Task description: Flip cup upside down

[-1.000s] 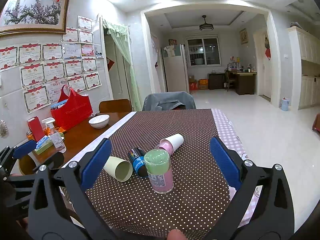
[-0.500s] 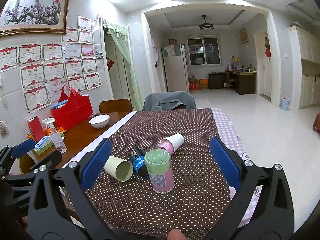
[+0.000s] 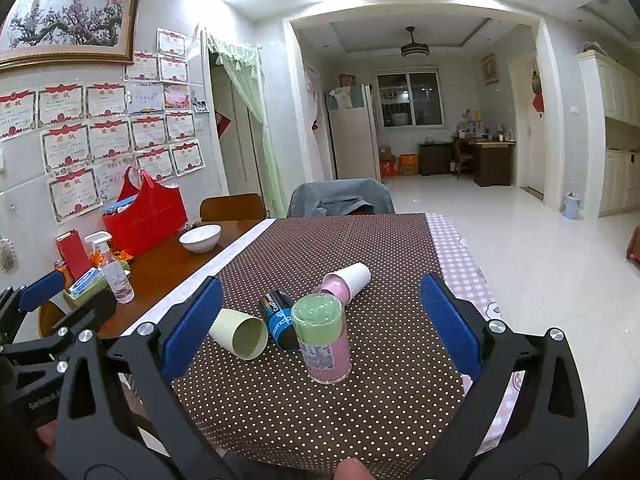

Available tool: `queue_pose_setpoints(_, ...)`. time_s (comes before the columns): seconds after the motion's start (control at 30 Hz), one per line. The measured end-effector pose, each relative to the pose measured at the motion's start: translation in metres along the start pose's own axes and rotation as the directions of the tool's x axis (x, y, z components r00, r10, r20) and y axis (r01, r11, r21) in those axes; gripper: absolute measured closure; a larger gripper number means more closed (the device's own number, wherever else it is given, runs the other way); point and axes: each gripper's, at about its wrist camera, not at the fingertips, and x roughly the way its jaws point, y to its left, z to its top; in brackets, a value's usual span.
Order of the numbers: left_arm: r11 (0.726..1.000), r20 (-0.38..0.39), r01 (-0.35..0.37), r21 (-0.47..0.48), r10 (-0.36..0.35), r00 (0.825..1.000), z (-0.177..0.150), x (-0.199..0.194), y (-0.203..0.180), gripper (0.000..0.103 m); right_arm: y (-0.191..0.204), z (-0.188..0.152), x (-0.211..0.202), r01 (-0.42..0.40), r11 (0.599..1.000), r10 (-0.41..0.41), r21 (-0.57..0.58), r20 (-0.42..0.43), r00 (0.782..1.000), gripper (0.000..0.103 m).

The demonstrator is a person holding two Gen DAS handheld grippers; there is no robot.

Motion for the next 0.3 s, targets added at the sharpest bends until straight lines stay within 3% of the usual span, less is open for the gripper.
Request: queue_pose_setpoints(0.3, 1.0, -0.018, -0.026, -0.003, 0.026, 0.999, 0.0001, 0.0035, 0.0017, 0.014, 0.0016, -0.0002, 0.0008, -0.004, 1.0, 0.004, 0.0, -0.006, 1.0, 0.006)
